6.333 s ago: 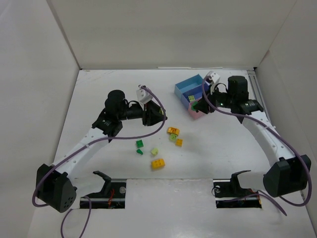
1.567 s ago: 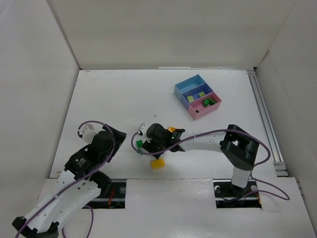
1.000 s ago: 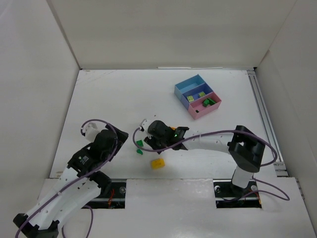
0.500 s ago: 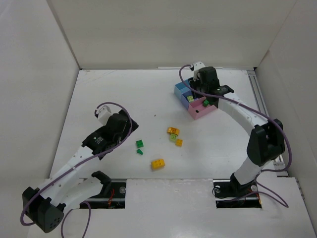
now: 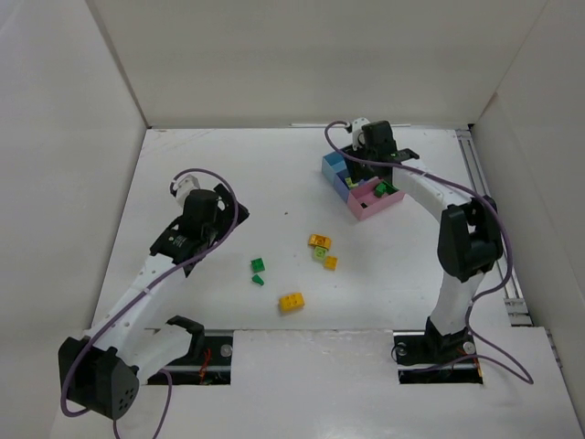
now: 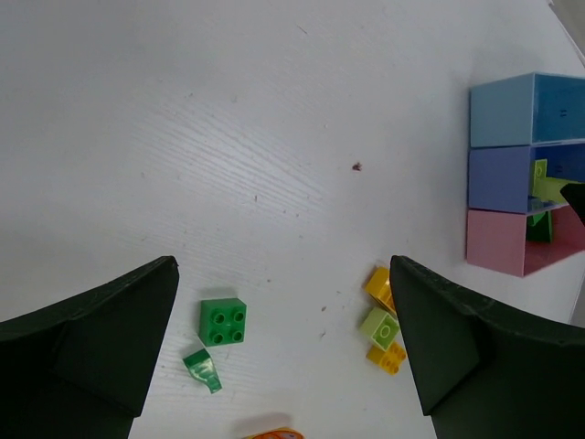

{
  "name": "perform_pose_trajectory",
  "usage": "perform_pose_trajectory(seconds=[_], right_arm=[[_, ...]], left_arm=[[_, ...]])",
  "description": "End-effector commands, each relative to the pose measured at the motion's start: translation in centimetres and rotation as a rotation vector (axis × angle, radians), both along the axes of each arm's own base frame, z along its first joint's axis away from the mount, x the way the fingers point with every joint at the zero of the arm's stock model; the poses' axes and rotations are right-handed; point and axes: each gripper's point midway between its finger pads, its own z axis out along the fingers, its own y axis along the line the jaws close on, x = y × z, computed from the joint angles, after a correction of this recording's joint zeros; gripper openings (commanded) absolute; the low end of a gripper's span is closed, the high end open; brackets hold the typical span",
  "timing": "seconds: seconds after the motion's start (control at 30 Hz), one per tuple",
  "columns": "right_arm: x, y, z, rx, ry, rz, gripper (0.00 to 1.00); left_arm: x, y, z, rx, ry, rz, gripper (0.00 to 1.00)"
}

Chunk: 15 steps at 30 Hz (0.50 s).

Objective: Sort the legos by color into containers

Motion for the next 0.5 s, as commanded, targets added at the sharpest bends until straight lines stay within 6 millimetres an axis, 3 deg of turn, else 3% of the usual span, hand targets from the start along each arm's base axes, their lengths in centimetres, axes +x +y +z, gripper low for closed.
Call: perform_pose_trajectory(seconds=[0.0, 0.13, 0.17, 0.27, 0.3, 0.37, 0.4, 0.47], right_arm=[[1.5, 0.5, 2.9, 0.022, -0.071, 0.015, 0.62], [0.9, 0.3, 4.2, 0.003, -0.097, 0.014, 0.65], [0.0, 1.4, 3.9, -0.007, -0.09, 0.048, 0.65], [-2.2, 2.1, 5.0, -0.039, -0.1, 0.055, 0.65], [-3.9, 3.5, 3.9, -0.038, -0.068, 0.085, 0.65], [-6.4, 5.9, 3.9, -0.018, -0.062, 0.176, 0.65], [-9.1, 8.0, 2.1, -0.036, -0.023, 0.248, 0.65], [-12.3, 10.2, 0.8, -0.047, 0.018, 0.335, 0.64]], left_arm=[[0.8, -0.6, 1.8, -0.002, -0.064, -0.048, 1.0], [0.6, -0.5, 1.6, 0.002, -0.055, -0.048, 1.0], [0.7, -0.6, 2.0, -0.002, -0.064, -0.048, 1.0], [0.4, -0.5, 1.6, 0.012, -0.047, -0.053, 1.0], [0.4, -0.4, 2.0, 0.008, -0.059, -0.053, 1.0], [0.0, -0.3, 1.5, 0.006, -0.044, -0.048, 1.0], [-0.4, -0.2, 1.2, 0.008, -0.037, -0.048, 1.0], [-0.9, -0.2, 1.2, -0.007, -0.037, -0.049, 1.0]])
